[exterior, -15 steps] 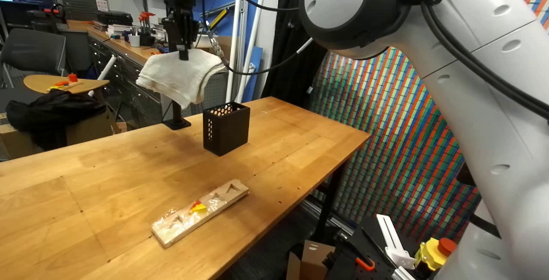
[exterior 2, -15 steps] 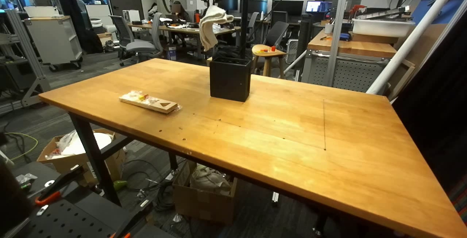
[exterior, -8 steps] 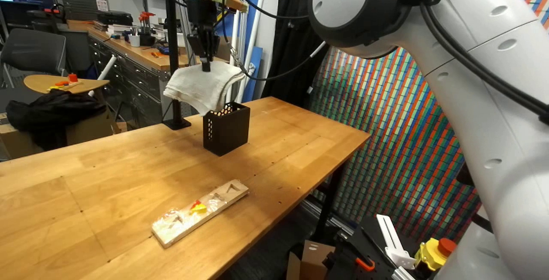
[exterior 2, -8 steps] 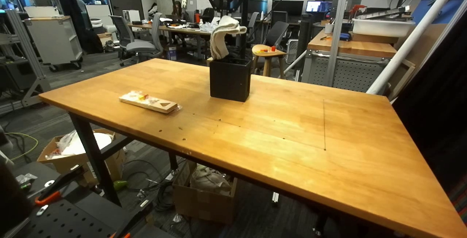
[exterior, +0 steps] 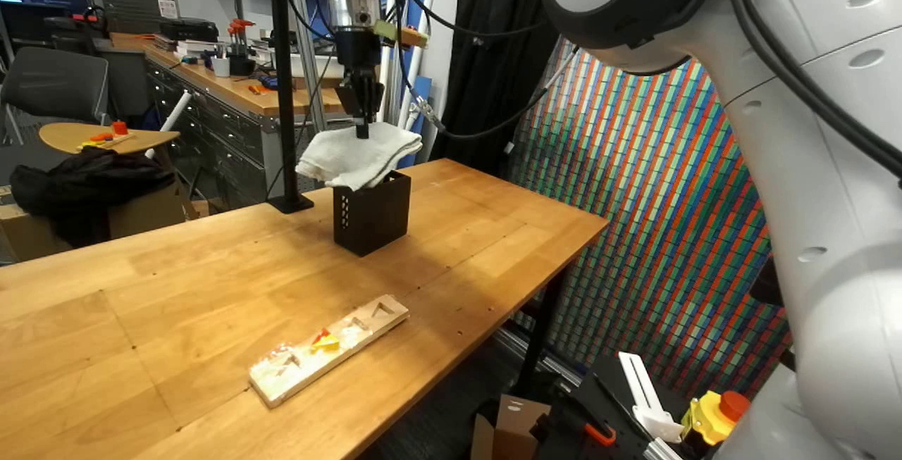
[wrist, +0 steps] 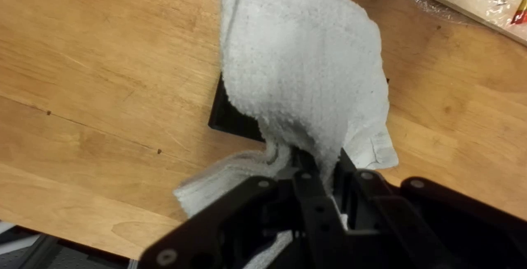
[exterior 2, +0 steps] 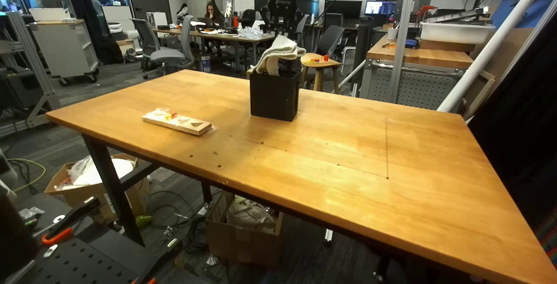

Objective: Put the towel into the box.

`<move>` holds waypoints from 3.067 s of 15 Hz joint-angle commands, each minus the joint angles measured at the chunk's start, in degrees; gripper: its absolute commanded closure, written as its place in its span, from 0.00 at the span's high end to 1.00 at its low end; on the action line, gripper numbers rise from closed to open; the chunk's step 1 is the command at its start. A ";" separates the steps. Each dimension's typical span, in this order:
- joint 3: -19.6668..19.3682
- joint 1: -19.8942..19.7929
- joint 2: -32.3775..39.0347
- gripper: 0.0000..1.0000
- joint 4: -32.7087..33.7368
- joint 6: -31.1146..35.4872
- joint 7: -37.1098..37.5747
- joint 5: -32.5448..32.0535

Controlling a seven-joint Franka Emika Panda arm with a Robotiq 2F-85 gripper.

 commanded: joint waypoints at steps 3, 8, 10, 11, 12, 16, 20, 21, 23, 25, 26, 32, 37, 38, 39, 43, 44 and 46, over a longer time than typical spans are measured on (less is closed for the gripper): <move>1.79 -3.81 -8.45 0.05 -18.93 11.23 -0.54 3.85; -3.96 -1.47 -13.18 0.05 -30.73 18.09 -3.12 10.92; -4.90 -1.28 -14.78 0.05 -34.48 20.08 -4.10 12.87; -5.26 -1.17 -15.29 0.05 -35.93 20.77 -4.68 13.76; -5.50 -1.11 -15.77 0.05 -37.13 21.24 -5.33 14.65; -6.13 -0.47 -16.55 0.05 -39.85 21.19 -7.45 16.95; -6.13 0.39 -14.94 0.05 -39.43 20.02 -9.66 17.85; -6.06 0.58 -14.19 0.05 -39.01 19.83 -10.26 18.02; -5.98 0.91 -12.95 0.05 -38.28 19.23 -11.29 18.38; -5.86 1.16 -11.33 0.05 -37.34 18.49 -12.45 18.82; -5.80 1.25 -10.77 0.05 -37.12 18.26 -12.95 19.00; -6.64 1.86 -12.91 0.06 -37.31 17.51 -12.43 18.17; -8.20 3.28 -18.31 0.06 -38.00 17.16 -10.34 15.58; -8.42 3.64 -19.42 0.07 -37.90 17.00 -9.98 15.12; -8.63 4.09 -20.43 0.08 -37.75 16.86 -9.48 14.65; -8.91 5.86 -23.22 0.44 -36.84 15.91 -7.11 12.61; -8.92 6.25 -23.61 0.54 -36.58 15.73 -6.59 12.23; -8.90 7.07 -24.34 0.64 -36.05 15.15 -5.56 11.16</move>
